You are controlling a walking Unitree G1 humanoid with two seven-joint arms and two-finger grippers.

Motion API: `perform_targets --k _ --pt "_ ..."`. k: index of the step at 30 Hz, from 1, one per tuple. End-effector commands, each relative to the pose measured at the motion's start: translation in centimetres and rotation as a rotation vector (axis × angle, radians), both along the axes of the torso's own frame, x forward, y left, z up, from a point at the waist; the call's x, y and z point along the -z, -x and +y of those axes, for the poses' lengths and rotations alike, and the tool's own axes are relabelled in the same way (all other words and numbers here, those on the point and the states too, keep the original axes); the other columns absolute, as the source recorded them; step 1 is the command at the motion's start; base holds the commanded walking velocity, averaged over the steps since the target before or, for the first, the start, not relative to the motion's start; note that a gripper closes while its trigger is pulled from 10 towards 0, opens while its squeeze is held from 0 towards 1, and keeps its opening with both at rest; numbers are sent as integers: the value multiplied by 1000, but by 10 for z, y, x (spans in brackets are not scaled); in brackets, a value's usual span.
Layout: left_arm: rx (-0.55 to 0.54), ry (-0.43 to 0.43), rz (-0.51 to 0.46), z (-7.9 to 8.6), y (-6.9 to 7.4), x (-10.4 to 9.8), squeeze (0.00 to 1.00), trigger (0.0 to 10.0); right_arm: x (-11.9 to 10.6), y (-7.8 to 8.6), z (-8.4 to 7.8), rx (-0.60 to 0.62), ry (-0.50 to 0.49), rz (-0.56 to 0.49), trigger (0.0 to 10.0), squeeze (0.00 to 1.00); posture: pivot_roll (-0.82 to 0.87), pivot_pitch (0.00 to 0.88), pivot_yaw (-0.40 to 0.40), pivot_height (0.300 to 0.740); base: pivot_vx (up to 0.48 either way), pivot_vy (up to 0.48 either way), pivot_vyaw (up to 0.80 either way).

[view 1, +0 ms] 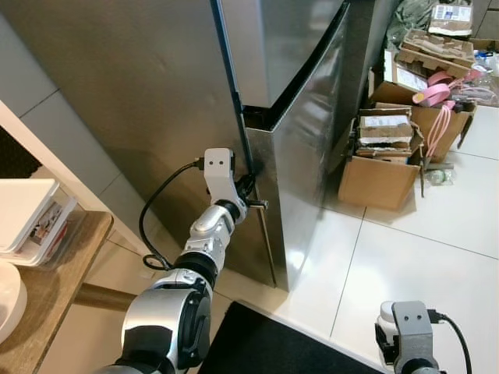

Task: Restocking fridge

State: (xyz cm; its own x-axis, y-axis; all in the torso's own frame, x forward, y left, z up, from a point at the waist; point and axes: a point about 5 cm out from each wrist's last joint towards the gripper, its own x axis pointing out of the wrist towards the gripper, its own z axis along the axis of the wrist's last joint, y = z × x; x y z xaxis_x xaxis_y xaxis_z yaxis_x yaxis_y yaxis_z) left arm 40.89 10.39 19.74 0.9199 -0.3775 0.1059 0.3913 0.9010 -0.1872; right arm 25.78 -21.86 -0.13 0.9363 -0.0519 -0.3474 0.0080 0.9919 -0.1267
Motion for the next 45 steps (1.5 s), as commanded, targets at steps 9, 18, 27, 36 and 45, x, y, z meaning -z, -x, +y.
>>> perform_targets --k 9,18,27,36,45 --pt "56 -13 13 -11 2 2 0 10000 7 9 -1 8 -1 30 10000 0 -100 299 136 740 0 0 0" --pt "95 -58 -19 -23 2 -3 0 10000 6 7 -3 10 1 25 10000 0 -111 291 142 740 0 0 0" --pt "139 -104 -37 -32 4 -3 0 10000 6 9 -3 14 0 21 10000 0 -111 283 147 740 0 0 0" --pt "197 -96 -42 -39 7 -2 1000 10000 7 10 -2 14 -2 23 10000 0 -110 282 147 740 0 0 0" --pt "246 -99 -55 -47 10 -2 1000 10000 7 10 -2 16 -1 23 10000 0 -111 284 148 740 0 0 0"
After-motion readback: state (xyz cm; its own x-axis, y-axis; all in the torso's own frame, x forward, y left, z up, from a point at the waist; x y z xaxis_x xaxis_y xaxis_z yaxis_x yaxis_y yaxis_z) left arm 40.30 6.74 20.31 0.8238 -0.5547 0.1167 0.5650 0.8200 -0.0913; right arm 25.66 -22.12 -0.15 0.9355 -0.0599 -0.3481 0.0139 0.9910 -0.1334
